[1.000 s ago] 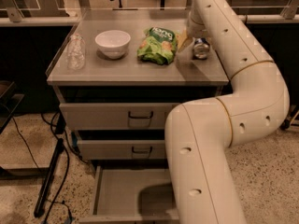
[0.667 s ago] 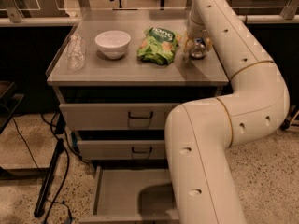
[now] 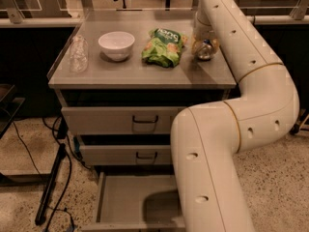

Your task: Place pepsi can into bottom drawer

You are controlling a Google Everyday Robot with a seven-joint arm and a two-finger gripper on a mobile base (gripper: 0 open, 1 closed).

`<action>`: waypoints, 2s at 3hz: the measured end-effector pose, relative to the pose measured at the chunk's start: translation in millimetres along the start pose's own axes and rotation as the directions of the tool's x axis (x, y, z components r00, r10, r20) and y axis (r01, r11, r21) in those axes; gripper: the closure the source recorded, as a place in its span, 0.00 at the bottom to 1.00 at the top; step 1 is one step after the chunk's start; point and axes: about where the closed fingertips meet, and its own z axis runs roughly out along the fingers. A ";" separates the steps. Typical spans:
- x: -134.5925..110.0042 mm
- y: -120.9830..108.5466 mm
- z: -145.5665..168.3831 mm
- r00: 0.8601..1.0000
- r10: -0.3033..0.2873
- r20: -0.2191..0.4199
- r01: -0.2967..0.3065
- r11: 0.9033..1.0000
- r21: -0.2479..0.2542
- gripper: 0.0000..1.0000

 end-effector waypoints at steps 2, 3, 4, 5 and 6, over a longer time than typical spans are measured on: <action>-0.5 0.6 -24.4 0.999 -0.031 0.041 0.035 0.994 -0.105 1.00; 3.1 -4.9 -41.8 0.996 -0.051 0.069 0.062 0.982 -0.177 1.00; 3.1 -4.9 -41.9 0.996 -0.051 0.070 0.063 0.982 -0.177 1.00; 0.3 0.2 -52.4 0.993 -0.078 0.092 0.095 0.977 -0.194 1.00; 15.7 -36.7 -100.1 0.993 -0.045 0.112 0.066 0.978 -0.196 1.00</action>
Offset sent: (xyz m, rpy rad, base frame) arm -0.0182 -0.0047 0.0589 0.1662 -0.0354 0.1499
